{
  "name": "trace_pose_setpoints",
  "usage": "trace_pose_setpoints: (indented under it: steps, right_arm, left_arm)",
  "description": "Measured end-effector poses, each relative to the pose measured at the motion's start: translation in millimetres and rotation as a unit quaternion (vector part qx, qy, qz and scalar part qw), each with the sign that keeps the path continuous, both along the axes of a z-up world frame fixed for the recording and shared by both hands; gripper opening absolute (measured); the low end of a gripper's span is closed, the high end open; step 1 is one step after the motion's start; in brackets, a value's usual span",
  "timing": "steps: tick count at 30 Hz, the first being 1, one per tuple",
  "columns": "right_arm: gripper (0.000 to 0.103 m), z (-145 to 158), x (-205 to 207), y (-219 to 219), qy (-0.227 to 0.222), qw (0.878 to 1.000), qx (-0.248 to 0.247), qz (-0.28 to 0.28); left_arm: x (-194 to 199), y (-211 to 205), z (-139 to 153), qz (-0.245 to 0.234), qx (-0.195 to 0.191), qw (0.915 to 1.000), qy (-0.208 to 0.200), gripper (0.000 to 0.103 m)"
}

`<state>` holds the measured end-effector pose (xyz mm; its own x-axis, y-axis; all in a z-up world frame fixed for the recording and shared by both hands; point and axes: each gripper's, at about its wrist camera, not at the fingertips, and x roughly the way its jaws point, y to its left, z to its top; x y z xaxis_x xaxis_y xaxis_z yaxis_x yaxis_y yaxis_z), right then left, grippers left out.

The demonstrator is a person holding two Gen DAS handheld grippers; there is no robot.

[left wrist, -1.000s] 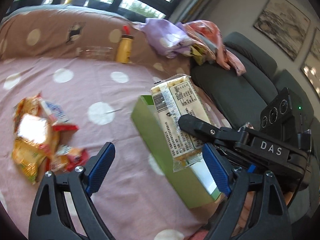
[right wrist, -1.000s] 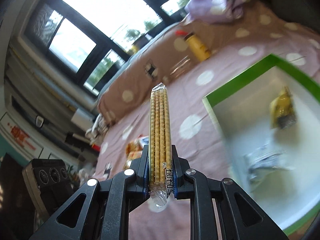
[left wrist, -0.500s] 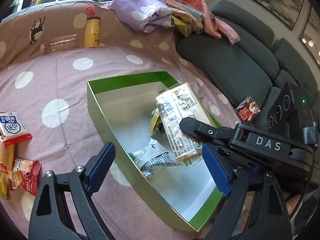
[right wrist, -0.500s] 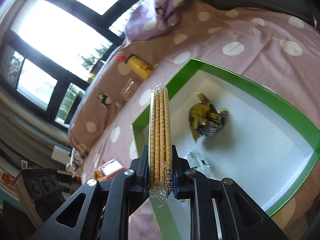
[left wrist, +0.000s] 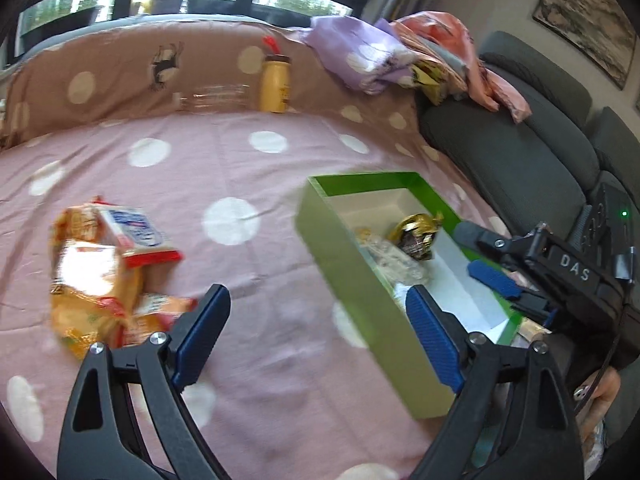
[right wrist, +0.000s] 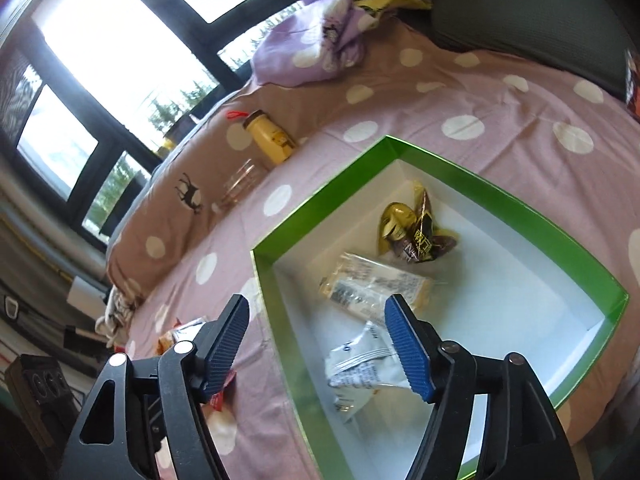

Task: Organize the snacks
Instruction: 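Withdraw the right gripper from the box back to the snack pile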

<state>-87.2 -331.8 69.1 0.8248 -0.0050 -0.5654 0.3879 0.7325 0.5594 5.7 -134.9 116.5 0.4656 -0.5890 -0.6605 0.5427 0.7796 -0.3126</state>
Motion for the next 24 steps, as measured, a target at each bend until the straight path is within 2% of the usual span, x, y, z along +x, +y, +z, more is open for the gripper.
trace_pose_setpoints:
  steps: [5, 7, 9, 11, 17, 24]
  right_arm:
    - [0.078, 6.7, 11.6, 23.8, -0.001, 0.999, -0.036, 0.025]
    - [0.079, 9.2, 14.3, 32.4, -0.004, 0.998, -0.046, 0.032]
    - [0.079, 11.3, 17.5, 40.8, -0.009, 0.998, -0.055, 0.040]
    - [0.081, 13.7, 20.2, 51.3, -0.013, 0.997, -0.065, 0.051]
    - [0.086, 14.4, 35.6, 85.6, -0.005, 0.990, -0.113, 0.081]
    - [0.089, -2.2, 57.8, 119.7, 0.010, 0.982, -0.126, 0.137]
  left_arm:
    - [4.2, 57.4, 4.4, 0.076, 0.023, 0.9968, -0.007, 0.091]
    - [1.2, 80.4, 5.2, 0.101, 0.030, 0.9943, -0.016, 0.094]
    - [-2.7, 103.0, 2.8, 0.130, 0.035, 0.9906, -0.024, 0.102]
    - [-4.5, 120.0, -1.9, 0.151, 0.030, 0.9876, -0.027, 0.102]
    - [8.4, 160.5, -29.8, 0.215, 0.030, 0.9762, 0.005, 0.102]
    - [14.4, 183.7, -43.7, 0.238, 0.035, 0.9704, 0.024, 0.102]
